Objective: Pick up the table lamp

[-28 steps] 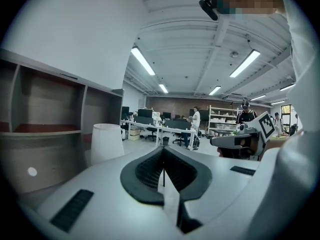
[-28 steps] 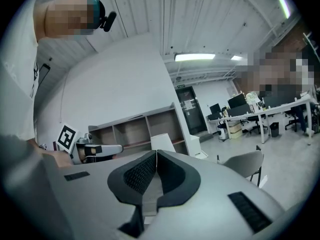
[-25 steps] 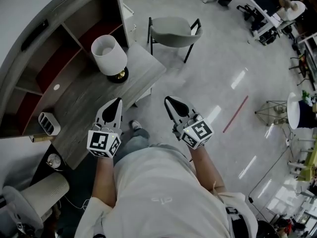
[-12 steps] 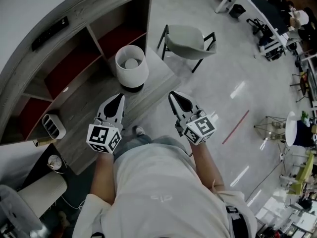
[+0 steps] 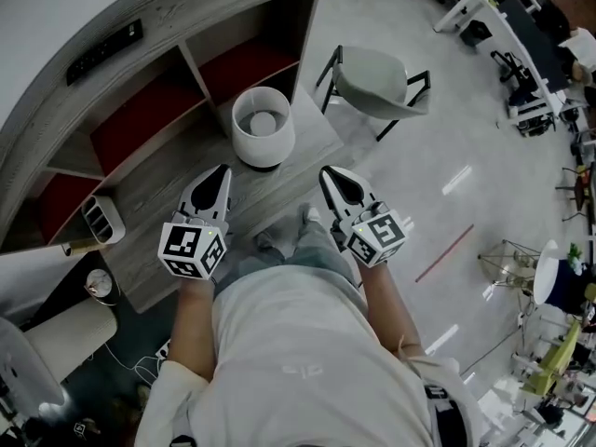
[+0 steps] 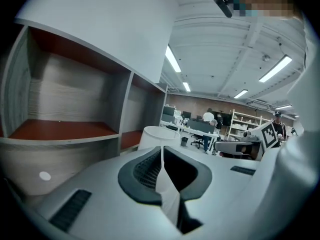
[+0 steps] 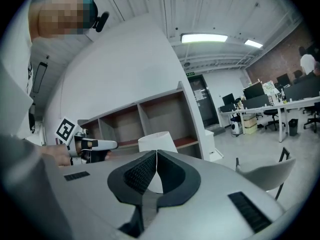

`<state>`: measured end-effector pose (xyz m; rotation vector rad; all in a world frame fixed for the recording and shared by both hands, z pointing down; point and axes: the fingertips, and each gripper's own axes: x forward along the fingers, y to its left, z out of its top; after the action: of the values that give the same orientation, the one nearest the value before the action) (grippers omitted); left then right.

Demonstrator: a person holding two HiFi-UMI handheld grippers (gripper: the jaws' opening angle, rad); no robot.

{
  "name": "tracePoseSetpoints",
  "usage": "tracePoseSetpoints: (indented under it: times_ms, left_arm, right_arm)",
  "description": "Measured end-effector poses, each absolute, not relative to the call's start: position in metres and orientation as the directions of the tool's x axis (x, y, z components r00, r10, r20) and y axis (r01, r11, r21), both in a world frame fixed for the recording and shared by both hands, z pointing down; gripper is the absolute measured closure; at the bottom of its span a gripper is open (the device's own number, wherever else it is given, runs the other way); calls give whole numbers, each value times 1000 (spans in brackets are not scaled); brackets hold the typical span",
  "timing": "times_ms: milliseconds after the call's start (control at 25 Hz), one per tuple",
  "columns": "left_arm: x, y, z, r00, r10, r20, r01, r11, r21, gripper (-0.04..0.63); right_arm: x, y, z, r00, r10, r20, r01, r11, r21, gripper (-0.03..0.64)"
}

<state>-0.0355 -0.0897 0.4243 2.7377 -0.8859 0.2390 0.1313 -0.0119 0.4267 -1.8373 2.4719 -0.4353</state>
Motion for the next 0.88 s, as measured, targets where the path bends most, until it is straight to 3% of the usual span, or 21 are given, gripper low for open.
tracePoseSetpoints:
  times_ms: [200,400,880]
  left_arm:
    - [-23,-116,422,744,-601,291,-662,-722,201,570]
    - [1,-136,422,716,-583,384,-688,-684,244,455]
    - [16,-195,420,532,-676,509,-825,-548,135,419]
  right_arm:
    - [150,-36,436,-374,-914,158,-909,327,-258,586]
    - [173,-56,442,-438,-883,168,-880,383,-281,586]
    - [193,-99,463,-581,-795,176,-796,510,-326,586]
